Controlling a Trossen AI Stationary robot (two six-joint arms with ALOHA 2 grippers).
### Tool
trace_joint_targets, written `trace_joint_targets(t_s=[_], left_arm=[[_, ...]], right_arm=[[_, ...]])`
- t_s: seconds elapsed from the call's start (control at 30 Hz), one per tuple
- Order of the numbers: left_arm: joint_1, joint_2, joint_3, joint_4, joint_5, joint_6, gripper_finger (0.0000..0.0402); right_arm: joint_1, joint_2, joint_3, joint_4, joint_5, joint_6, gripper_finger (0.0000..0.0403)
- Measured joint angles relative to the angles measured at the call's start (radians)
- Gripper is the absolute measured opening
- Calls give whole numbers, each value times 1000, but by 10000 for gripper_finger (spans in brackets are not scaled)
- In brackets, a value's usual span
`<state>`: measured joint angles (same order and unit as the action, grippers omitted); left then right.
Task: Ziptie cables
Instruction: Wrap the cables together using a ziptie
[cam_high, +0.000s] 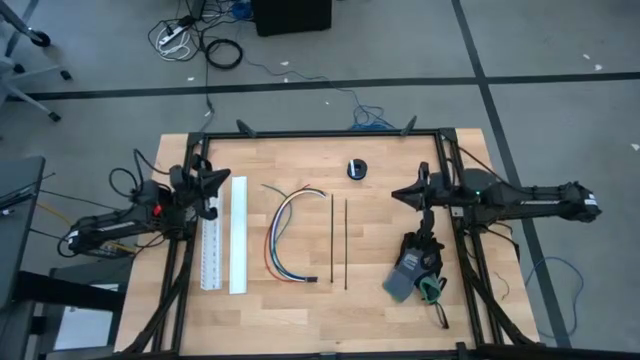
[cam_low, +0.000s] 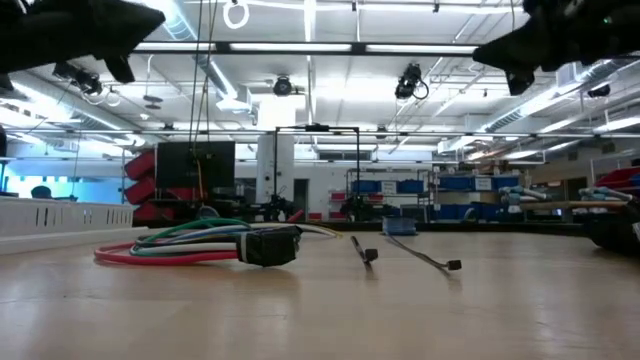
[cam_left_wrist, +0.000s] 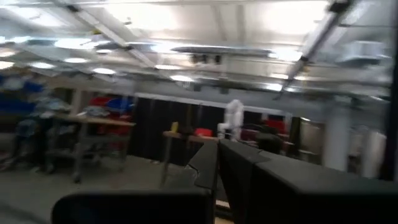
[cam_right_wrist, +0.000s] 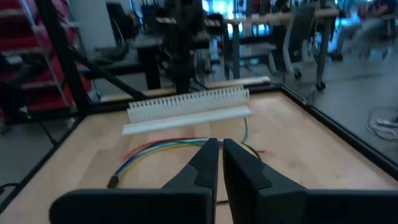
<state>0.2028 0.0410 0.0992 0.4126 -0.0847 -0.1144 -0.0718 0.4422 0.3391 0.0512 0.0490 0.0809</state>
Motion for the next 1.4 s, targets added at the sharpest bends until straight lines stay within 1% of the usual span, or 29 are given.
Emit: trace_joint_targets(t_s=[0.07, 0.2, 0.33, 0.5, 0.57, 0.67, 0.77, 0.97, 1.1, 1.23, 1.33, 1.4], left_arm=[[0, 21, 23, 3, -9, -14, 10], [0, 77, 61, 5, -83, -36, 10], [0, 128, 104, 16, -121, -41, 10], [0, 167, 157, 17, -218, -45, 10], [0, 184, 183, 9, -197, 0, 10], [0, 218, 231, -52, -110, 55, 10], [0, 272, 309, -172, -59, 60, 10], [0, 411, 477, -410, -8, 61, 15], [0, 480, 543, -519, -7, 83, 42], [0, 523, 548, -523, -7, 138, 94], [0, 545, 548, -517, -7, 92, 137], [0, 557, 548, -515, -6, 63, 159]], right_arm=[[-12, 52, 59, -46, 0, 0, 20], [-43, 162, 169, -130, 0, 5, 20], [-73, 271, 249, -132, 1, 5, 20], [-105, 414, 327, -132, 1, -4, 21], [-110, 475, 352, -128, 1, -4, 21], [-110, 573, 388, -100, 3, -3, 21], [-110, 667, 427, -64, 1, 23, 21], [-108, 835, 524, -38, 0, 30, 23], [-100, 932, 587, -30, 0, 19, 37], [-80, 1011, 637, 0, 0, -42, 62], [-62, 1059, 656, 60, 0, -107, 81], [-52, 1088, 661, 125, -1, -113, 93]])
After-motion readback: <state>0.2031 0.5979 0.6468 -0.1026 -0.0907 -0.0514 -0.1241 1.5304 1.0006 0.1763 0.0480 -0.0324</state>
